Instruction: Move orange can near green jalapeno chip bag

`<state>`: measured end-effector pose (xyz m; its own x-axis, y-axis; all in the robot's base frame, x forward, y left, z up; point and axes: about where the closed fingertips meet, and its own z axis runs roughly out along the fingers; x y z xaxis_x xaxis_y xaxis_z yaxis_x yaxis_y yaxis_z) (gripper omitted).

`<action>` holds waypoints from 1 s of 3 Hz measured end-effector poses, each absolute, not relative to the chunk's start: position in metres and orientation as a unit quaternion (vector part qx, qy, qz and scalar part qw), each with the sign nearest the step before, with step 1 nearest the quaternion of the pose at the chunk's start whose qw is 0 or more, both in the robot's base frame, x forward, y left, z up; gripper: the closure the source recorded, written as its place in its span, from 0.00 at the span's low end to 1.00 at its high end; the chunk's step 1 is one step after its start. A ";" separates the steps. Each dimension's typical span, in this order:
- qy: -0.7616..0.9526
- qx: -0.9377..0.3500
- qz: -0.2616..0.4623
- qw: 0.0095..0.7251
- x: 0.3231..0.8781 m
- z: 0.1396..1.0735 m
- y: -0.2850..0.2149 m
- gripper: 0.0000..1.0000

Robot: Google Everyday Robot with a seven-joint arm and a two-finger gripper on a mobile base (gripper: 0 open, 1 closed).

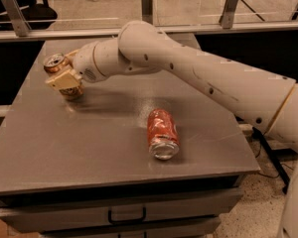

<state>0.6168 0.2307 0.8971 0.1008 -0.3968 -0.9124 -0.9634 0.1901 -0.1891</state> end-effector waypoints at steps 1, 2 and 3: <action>0.608 -0.553 0.252 0.512 0.643 0.926 0.180 0.93; 0.607 -0.552 0.251 0.513 0.644 0.928 0.180 1.00; 0.607 -0.552 0.251 0.513 0.644 0.928 0.180 1.00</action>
Offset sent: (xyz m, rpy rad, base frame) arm 0.0235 -0.0455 0.0259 -0.0088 -0.0660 -0.0708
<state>0.6438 0.1796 0.9279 0.1373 -0.4134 -0.9001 -0.9280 0.2641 -0.2628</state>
